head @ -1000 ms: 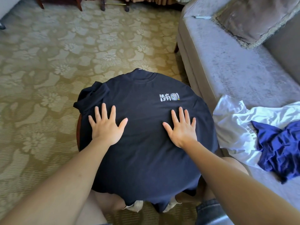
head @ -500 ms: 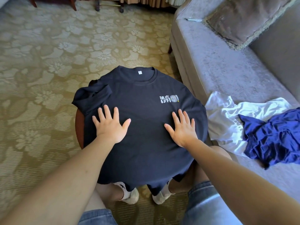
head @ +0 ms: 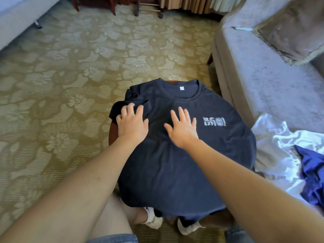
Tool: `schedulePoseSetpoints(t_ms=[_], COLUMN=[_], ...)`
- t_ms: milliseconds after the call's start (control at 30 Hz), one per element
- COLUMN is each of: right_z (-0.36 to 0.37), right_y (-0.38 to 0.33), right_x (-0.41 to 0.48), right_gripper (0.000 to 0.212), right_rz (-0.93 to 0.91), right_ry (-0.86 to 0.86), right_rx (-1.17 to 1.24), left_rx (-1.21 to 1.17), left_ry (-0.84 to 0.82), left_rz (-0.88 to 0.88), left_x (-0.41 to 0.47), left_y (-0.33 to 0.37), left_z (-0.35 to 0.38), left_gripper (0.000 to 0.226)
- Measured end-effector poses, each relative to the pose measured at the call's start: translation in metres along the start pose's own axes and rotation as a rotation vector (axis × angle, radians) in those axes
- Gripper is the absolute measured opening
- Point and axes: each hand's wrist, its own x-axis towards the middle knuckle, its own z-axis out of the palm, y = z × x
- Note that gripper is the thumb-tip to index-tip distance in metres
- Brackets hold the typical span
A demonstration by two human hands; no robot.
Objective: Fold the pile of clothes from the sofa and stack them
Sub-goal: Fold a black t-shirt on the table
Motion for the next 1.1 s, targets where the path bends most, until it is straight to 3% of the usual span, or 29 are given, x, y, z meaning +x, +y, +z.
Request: schedulePoseSetpoints(t_ms=[167,467,767,900,1000,1100], right_z=[0.03,0.032,0.03,0.03,0.029,0.029], right_y=[-0.004,-0.001,-0.004,-0.004,-0.004,-0.004], right_x=[0.014,0.02,0.017,0.017,0.017,0.017], right_gripper=[0.068,0.072,0.071,0.07,0.07,0.07], right_rz=[0.022,0.044,0.048,0.05,0.053,0.051], right_ry=[0.023,0.044,0.044,0.05,0.049,0.047], right_rx=[-0.056,-0.075,-0.081,-0.08,-0.081,-0.079], left_rx=[-0.16,-0.482,-0.484,-0.428,-0.435,-0.491], left_ry=[-0.031,-0.062,-0.293,-0.335,-0.273,-0.055], left_rz=[-0.043,-0.051,-0.025,-0.004,-0.003,-0.126], left_x=[0.027,0.034,0.038,0.045,0.044,0.04], left_y=[-0.011,-0.033,-0.029,-0.01,-0.016,-0.044], left_z=[0.002,0.005,-0.009,-0.006,-0.008,-0.016], left_gripper=[0.066,0.061,0.09,0.08,0.063,0.054])
